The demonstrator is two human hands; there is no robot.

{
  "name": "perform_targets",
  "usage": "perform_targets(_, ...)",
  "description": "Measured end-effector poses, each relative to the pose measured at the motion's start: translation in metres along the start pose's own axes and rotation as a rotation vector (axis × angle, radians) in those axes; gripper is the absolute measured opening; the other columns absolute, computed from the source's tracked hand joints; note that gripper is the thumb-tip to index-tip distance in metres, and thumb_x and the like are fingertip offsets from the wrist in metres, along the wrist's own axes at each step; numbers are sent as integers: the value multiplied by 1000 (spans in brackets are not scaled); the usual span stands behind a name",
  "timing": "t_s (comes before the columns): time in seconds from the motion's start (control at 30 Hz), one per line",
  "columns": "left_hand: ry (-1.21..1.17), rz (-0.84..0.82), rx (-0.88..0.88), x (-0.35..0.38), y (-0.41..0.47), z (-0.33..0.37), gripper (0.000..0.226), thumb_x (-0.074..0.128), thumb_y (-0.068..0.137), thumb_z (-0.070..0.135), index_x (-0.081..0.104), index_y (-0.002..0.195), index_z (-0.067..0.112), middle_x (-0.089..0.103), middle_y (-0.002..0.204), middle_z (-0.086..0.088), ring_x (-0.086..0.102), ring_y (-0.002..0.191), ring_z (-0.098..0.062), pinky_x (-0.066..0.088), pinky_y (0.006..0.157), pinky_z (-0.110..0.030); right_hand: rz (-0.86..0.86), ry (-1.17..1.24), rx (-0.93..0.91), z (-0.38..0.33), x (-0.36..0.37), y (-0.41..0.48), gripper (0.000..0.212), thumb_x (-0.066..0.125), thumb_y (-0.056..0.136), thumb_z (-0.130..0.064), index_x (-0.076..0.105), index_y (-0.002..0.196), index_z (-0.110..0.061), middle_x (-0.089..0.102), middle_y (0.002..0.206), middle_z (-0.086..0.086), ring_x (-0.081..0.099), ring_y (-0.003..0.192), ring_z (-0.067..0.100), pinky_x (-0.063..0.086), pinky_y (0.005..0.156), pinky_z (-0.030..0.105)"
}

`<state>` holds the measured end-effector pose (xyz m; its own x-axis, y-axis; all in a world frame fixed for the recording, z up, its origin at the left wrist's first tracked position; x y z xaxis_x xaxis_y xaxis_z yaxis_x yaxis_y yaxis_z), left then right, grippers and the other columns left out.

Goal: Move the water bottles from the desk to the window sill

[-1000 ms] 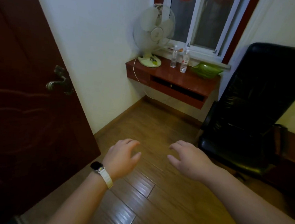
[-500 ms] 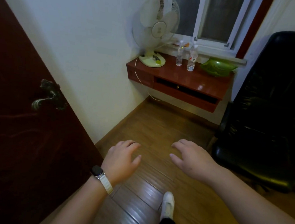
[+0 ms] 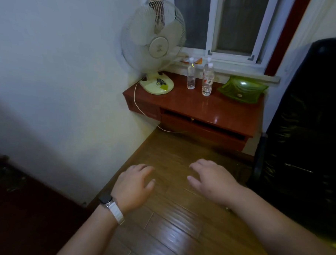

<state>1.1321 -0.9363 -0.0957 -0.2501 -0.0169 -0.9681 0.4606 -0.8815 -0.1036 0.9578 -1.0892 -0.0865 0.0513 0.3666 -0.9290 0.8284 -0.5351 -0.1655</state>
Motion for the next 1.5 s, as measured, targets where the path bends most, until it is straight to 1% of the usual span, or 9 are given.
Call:
perform_targets(0.27, -29, 27, 45, -23, 95, -14, 45, 45, 98, 43, 43, 142, 30, 45, 145, 8, 40, 133, -11, 39, 108, -34, 54, 5, -9, 24, -36, 84, 50, 41, 97, -56, 43, 141, -33, 48, 140, -12, 45, 128, 8, 42, 105, 32)
perform_targets(0.47, -76, -11, 81, -12, 178, -47, 46, 48, 97, 43, 44, 141, 31, 47, 143, 8, 44, 129, -9, 42, 104, -32, -31, 10, 32, 36, -30, 161, 51, 40, 98, -54, 43, 143, -29, 48, 141, -9, 45, 128, 10, 41, 106, 34)
perform_targets(0.57, -82, -23, 113, -9, 230, -68, 46, 47, 97, 42, 41, 142, 31, 44, 145, 8, 42, 131, -9, 41, 106, -33, -53, -15, 91, 42, -27, 210, 52, 39, 98, -55, 43, 142, -28, 47, 141, -8, 45, 128, 13, 42, 105, 36)
perform_targets(0.73, -136, -69, 214, -21, 328, -103, 46, 47, 97, 42, 43, 141, 32, 47, 144, 9, 43, 130, -10, 41, 105, -32, -95, -48, 225, 45, -40, 291, 51, 39, 99, -53, 43, 142, -26, 46, 142, -4, 45, 127, 17, 42, 104, 37)
perform_targets(0.9, -191, -94, 317, -36, 412, -119, 44, 49, 95, 44, 48, 138, 32, 50, 141, 12, 47, 126, -10, 43, 104, -34, -19, -18, 345, 55, -69, 344, 50, 40, 98, -54, 44, 141, -29, 48, 139, -7, 47, 125, 15, 43, 103, 35)
perform_targets(1.07, -267, -91, 379, -50, 471, -114, 43, 52, 95, 43, 51, 136, 31, 52, 137, 14, 46, 125, -9, 43, 105, -34, 33, -25, 407, 69, -94, 380, 52, 39, 98, -54, 45, 141, -26, 48, 139, -4, 47, 126, 19, 43, 102, 38)
perform_targets(1.23, -285, -137, 431, -50, 525, -97, 44, 52, 95, 44, 50, 137, 32, 49, 141, 13, 44, 129, -10, 41, 108, -35, 89, 8, 468, 97, -116, 411, 52, 40, 98, -53, 44, 141, -25, 47, 140, -4, 46, 128, 20, 42, 103, 39)
perform_targets(1.4, -313, -177, 410, -33, 575, -71, 45, 53, 93, 44, 50, 136, 32, 51, 138, 13, 46, 127, -10, 43, 106, -34, 97, 95, 511, 139, -113, 441, 50, 42, 98, -53, 44, 141, -27, 46, 141, -5, 45, 128, 19, 42, 103, 38)
perform_targets(1.5, -316, -183, 388, -20, 608, -56, 43, 57, 91, 41, 53, 132, 30, 54, 134, 11, 49, 124, -10, 42, 105, -32, 107, 157, 507, 172, -110, 466, 50, 44, 97, -51, 46, 139, -25, 48, 137, -4, 47, 127, 19, 42, 104, 39)
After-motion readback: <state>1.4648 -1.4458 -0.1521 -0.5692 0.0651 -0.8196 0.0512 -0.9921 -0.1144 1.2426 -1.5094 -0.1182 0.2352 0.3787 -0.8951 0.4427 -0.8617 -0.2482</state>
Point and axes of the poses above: each hand's wrist, its own y-axis towards the middle knuckle, its own x-axis out of the palm, z = x × y, the point moved 2 cm from there along y, towards the middle knuckle
